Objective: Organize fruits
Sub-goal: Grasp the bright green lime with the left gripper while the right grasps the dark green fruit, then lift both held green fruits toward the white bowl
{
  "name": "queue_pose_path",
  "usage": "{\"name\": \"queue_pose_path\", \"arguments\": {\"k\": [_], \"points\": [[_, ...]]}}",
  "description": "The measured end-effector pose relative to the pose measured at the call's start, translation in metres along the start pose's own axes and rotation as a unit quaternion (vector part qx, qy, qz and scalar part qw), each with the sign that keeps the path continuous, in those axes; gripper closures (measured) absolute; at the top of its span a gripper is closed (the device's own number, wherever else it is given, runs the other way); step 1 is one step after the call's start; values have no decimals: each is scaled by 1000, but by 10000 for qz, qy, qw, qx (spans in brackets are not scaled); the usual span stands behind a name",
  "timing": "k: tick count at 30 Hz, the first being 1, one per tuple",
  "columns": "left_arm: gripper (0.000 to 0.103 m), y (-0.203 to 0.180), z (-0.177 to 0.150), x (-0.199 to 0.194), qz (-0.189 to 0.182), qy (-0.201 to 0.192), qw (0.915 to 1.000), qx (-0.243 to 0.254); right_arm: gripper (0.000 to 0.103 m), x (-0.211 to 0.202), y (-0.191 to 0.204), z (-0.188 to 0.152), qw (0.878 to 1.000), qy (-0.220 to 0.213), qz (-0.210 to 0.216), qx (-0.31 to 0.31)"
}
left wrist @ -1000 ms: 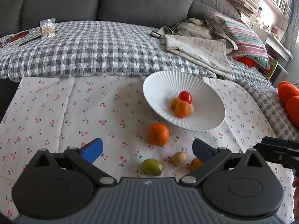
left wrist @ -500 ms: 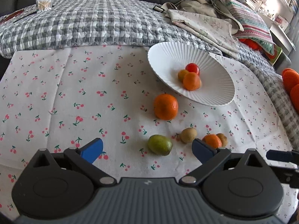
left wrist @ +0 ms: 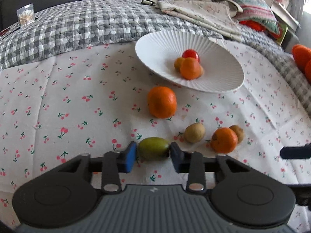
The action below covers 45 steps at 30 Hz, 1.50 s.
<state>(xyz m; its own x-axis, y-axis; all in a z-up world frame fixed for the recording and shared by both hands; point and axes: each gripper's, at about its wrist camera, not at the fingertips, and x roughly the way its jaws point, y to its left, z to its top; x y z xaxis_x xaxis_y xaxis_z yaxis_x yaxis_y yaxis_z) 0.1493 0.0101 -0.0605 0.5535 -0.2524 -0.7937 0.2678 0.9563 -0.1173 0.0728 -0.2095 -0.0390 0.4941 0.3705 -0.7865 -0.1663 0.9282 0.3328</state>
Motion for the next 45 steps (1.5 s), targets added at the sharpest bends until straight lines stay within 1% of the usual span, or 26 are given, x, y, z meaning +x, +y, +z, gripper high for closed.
{"name": "queue_pose_path", "arguments": {"k": [5,8,14,17,19,20,22,23,25,29,34,40,45], "points": [[70,1,1,-4,43,62,9999,-107,7,3,5,-1,9999,16,57,-124],[70,4,2,-12,55,39,9997,-232,10,9,10,-1,9996,56,45,-261],[70,9,5,-21,7,-68,9989,-457,20,30,22,-5,9981,244,-105,-556],[70,10,6,-21,27,-69,9988,-484,35,39,29,-7,9967,281,-185,-743],[70,10,6,-21,26,-62,9988,-495,54,41,32,-9,9954,244,-305,-878],[70,10,6,-21,26,-63,9987,-497,59,42,33,-9,9948,226,-353,-928],[70,10,6,-21,39,-72,9987,-497,76,40,32,-8,9956,207,-238,-881],[70,10,6,-21,44,-76,9987,-504,79,38,32,-7,9958,194,-204,-877],[70,10,6,-21,53,-82,9986,-519,78,37,33,-8,9950,172,-240,-953],[70,10,6,-22,64,-90,9985,-536,78,36,32,-6,9955,163,-205,-909],[70,11,7,-26,62,-155,9982,-573,78,25,29,-1,9970,-16,-84,-768],[70,13,11,-32,41,-347,9972,-663,78,13,23,9,9978,-240,5,-622],[70,14,16,-39,-20,-600,9956,-727,78,0,13,18,9978,-462,21,-464]]}}
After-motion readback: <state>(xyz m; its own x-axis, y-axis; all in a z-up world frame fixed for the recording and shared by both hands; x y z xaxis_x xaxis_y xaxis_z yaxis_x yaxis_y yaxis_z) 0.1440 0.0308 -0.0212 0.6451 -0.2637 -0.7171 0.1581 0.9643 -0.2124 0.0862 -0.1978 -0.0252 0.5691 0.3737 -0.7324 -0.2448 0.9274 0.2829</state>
